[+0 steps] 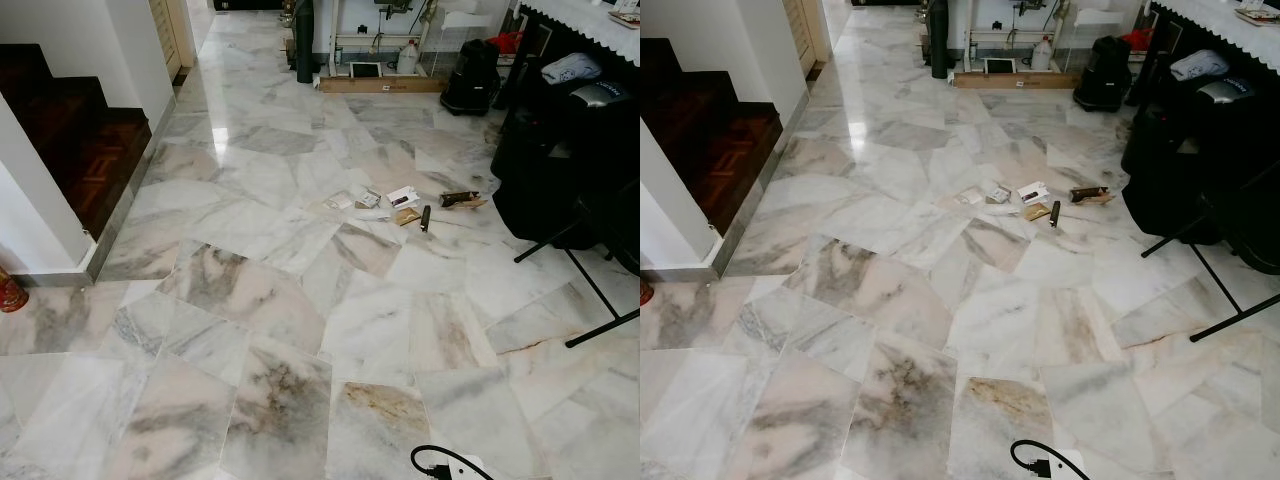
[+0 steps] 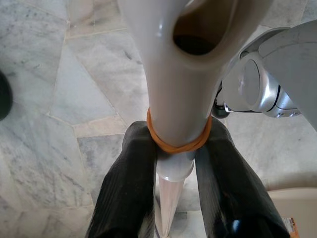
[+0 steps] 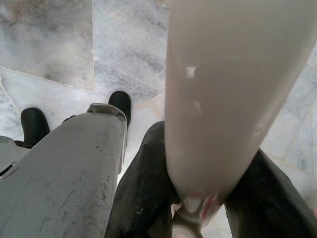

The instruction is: Sweep floor

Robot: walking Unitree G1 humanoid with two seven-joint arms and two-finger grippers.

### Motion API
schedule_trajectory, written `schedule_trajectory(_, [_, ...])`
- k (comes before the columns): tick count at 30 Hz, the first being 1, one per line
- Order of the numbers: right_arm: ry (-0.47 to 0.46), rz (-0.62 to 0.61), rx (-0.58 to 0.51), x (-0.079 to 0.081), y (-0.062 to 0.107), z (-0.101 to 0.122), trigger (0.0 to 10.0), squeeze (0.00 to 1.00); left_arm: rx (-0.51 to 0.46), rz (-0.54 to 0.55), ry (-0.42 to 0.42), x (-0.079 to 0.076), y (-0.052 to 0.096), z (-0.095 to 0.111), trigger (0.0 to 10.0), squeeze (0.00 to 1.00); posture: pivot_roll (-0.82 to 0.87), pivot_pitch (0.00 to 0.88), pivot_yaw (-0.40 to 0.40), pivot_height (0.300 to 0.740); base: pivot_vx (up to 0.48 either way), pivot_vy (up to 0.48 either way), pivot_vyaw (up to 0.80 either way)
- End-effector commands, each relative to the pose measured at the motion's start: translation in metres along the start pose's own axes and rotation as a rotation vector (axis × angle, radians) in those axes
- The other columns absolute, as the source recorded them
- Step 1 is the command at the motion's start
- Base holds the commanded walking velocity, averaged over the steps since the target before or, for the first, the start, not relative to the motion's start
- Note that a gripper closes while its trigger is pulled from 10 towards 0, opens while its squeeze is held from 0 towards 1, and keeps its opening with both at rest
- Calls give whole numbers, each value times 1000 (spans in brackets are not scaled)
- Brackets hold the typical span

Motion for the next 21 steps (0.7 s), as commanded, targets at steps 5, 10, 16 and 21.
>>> schedule_trajectory(5, [-66,108,-183,23,2,58,10000,0,-170,-39,3,-42,-10,72,10000,0,76,41,-51,740,0,0,0])
schedule_trajectory(10, [-66,108,-183,23,2,58,10000,0,-170,-39,3,-42,-10,72,10000,0,76,41,-51,740,0,0,0])
schedule_trajectory(16, [-66,108,-183,23,2,58,10000,0,-170,-39,3,-42,-10,72,10000,0,76,41,-51,740,0,0,0])
schedule_trajectory(21, [-66,108,-183,23,2,58,10000,0,-170,-39,3,-42,-10,72,10000,0,76,41,-51,740,0,0,0])
Point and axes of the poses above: a point about 5 cm out from each wrist's last joint towards the gripper, its own y axis pointing back from the gripper into the wrist, its own z axis along the axis of the wrist's last joint, x = y × z, the point moved 6 cm from there along -y, pointing out of the wrist towards the gripper, and after that the axes turned 1 degree about y, right-handed, at the moved point
